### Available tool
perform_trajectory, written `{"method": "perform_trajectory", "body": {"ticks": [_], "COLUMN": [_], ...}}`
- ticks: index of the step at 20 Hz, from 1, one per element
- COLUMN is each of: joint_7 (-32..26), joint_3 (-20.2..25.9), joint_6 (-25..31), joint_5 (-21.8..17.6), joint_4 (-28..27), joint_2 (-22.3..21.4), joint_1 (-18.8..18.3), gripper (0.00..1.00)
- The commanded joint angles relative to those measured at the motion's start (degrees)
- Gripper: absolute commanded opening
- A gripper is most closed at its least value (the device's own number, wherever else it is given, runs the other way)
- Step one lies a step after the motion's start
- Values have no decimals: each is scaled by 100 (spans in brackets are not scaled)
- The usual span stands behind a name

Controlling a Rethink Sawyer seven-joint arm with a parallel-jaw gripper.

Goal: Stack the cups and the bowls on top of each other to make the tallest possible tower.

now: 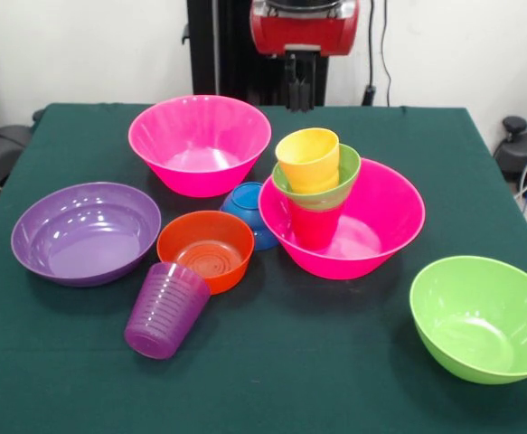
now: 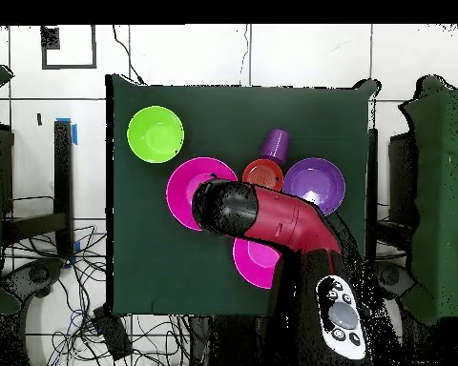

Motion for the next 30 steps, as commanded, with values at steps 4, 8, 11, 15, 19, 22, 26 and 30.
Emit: {"method": "perform_trajectory", "body": {"ticks": [4,8,11,15,19,22,26,30], "joint_7": [384,545,597,640,693,761,779,788], "joint_3": [262,410,483,545,614,657,723,680], "joint_6": [-373,-254,-240,-272,-316,-324,-307,-384], "joint_5": [-250,18,104,150,221,308,419,430], "joint_4": [215,280,309,335,347,365,393,379], "joint_2": [482,511,521,554,622,621,588,639], "joint_1": [-255,-289,-318,-341,-357,-350,-345,-300], "gripper": [0,0,0,0,0,0,0,0]}}
